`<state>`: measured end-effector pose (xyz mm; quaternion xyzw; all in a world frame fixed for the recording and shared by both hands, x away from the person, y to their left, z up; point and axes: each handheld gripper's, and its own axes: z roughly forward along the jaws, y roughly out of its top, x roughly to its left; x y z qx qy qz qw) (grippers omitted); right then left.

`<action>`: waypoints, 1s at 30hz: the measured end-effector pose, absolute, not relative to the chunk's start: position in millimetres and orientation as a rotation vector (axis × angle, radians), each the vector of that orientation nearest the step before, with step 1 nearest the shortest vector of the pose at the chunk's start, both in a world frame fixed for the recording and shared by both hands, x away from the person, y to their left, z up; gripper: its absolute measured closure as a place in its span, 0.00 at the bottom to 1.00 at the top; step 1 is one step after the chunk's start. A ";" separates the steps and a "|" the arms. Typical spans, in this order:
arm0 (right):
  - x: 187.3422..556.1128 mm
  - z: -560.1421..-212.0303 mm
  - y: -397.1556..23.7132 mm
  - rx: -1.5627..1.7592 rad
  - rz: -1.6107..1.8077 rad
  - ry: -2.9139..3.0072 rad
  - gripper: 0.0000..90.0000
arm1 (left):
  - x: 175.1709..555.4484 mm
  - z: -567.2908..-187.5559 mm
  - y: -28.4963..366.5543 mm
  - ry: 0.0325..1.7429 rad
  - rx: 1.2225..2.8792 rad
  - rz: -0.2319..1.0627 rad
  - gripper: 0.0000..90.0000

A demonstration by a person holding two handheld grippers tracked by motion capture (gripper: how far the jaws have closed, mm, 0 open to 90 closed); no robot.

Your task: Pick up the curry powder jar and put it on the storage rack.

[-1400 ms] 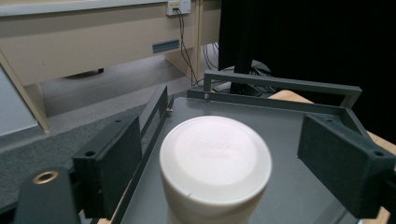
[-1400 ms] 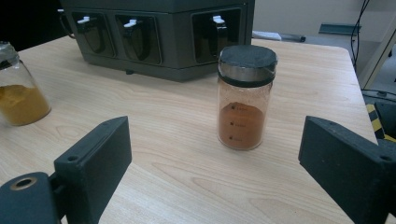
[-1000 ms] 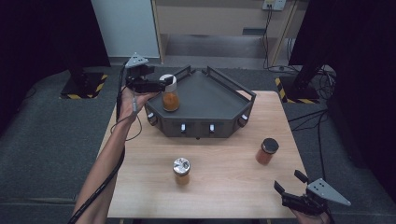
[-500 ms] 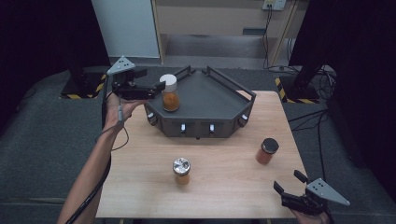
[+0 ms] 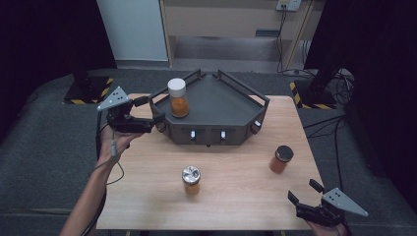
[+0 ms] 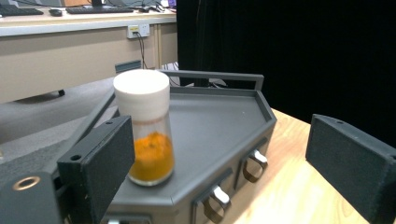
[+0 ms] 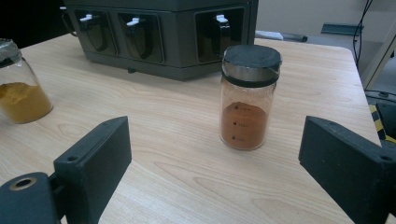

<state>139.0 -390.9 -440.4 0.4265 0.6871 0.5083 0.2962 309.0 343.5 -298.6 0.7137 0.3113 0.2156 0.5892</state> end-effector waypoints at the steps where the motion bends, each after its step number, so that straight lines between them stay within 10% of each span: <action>1: 139.2 -440.5 -390.7 1.137 1.353 1.827 0.10 | 305.8 -301.2 345.5 0.726 1.662 0.499 0.08; 30: 139.5 -439.7 -389.2 1.134 1.344 1.833 0.10 | 224.9 -391.5 376.7 0.759 1.634 0.457 0.08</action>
